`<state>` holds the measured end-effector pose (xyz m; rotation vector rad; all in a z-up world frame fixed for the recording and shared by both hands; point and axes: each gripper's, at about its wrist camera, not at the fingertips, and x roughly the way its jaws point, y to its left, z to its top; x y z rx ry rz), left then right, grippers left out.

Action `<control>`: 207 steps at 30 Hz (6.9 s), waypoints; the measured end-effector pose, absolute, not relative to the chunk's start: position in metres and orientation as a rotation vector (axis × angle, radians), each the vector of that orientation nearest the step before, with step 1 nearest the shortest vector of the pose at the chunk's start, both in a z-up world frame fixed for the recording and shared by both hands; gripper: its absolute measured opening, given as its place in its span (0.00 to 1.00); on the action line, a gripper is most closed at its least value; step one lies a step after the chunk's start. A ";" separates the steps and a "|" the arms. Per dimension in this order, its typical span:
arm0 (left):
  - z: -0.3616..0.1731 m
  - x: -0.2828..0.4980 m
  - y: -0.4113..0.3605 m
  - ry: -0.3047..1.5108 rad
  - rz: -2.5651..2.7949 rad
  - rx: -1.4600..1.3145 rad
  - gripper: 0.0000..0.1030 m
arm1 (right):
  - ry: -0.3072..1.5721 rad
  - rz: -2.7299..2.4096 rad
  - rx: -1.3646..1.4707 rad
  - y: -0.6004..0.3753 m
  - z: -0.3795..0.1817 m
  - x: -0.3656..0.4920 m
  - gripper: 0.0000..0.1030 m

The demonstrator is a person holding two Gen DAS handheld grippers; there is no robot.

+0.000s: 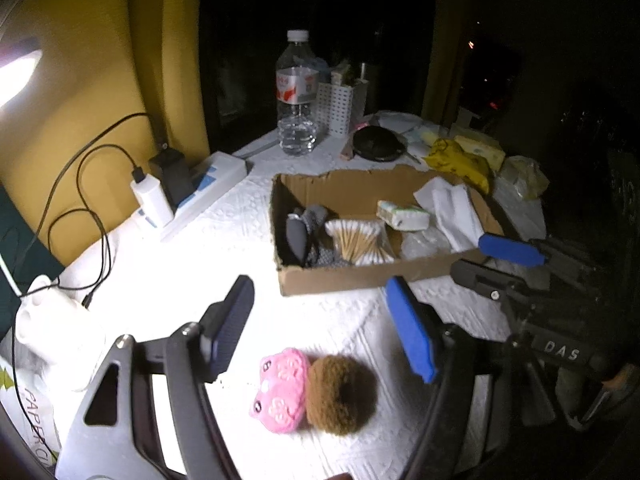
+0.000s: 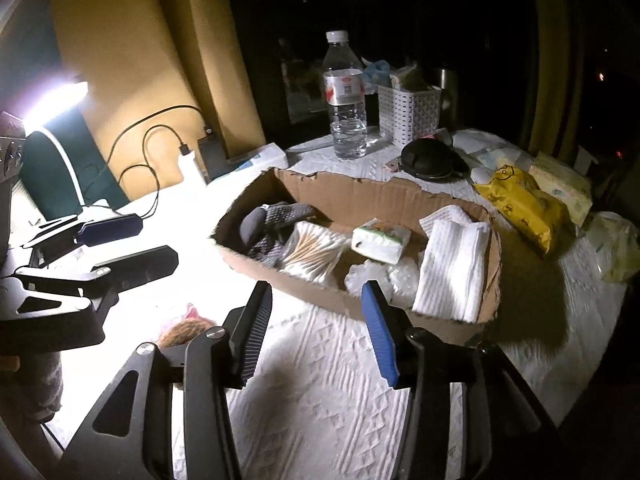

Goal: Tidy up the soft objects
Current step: 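Move both tools back to the pink and brown plush toys, then grasp the pink plush keychain with the left tool while the right tool grasps the brown fuzzy plush, then carry the pink and brown plush toys over the box with both tools, then lower the pink and brown plush toys into the box and open both tools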

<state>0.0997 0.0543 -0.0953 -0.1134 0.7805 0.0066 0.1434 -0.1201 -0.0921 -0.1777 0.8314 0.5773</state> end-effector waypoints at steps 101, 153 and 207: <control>-0.157 0.078 0.045 0.896 -0.010 -0.104 0.42 | 0.979 0.634 0.011 -0.159 -0.121 0.125 0.36; -0.125 0.186 0.025 0.794 -0.063 -0.143 0.43 | 0.886 0.633 -0.007 -0.163 -0.094 0.219 0.36; -0.149 0.208 0.054 0.868 -0.013 -0.203 0.51 | 0.953 0.653 -0.081 -0.093 -0.141 0.254 0.36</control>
